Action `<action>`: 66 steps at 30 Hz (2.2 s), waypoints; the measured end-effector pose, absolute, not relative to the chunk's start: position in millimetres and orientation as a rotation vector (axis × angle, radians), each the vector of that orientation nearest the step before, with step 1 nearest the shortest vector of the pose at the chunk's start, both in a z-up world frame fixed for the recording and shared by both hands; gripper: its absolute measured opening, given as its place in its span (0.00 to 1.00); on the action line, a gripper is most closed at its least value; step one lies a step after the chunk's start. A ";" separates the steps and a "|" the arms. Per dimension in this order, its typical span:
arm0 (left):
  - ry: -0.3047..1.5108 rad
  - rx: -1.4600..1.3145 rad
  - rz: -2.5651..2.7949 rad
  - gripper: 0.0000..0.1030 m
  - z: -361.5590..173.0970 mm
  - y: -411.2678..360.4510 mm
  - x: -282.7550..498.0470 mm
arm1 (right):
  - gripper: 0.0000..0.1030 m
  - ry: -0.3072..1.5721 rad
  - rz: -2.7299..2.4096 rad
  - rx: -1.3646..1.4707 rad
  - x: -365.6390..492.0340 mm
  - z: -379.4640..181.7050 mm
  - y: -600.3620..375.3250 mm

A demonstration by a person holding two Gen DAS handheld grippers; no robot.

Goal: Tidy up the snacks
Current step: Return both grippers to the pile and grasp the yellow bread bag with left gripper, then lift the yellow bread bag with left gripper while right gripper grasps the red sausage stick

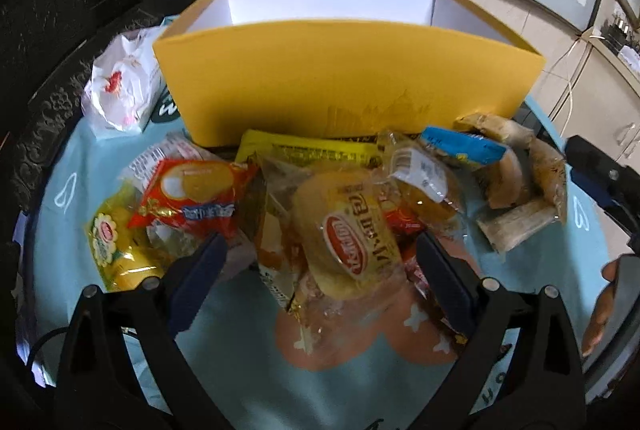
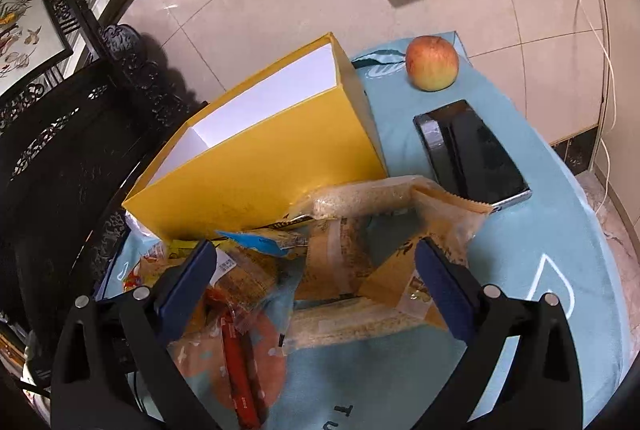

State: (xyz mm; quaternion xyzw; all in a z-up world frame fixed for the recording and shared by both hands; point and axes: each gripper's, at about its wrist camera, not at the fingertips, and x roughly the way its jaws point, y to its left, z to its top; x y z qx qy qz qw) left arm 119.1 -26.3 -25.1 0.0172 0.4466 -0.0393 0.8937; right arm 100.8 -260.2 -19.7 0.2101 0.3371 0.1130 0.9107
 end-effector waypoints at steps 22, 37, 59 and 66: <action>0.889 -0.147 -0.190 0.58 -6.5 23.1 85.4 | 0.97 0.702 0.246 0.399 100.6 -22.1 -253.3; 0.915 -0.303 -0.317 0.58 4.4 36.7 72.0 | 0.97 0.760 0.338 0.396 106.0 -33.9 -239.4; 1.009 -0.161 -0.301 0.83 -24.5 3.7 79.4 | 0.97 0.760 0.354 0.362 103.0 -32.2 -232.9; 1.081 -0.115 -0.218 0.83 -54.1 -8.4 102.2 | 0.97 0.746 0.361 0.341 99.5 -28.6 -229.4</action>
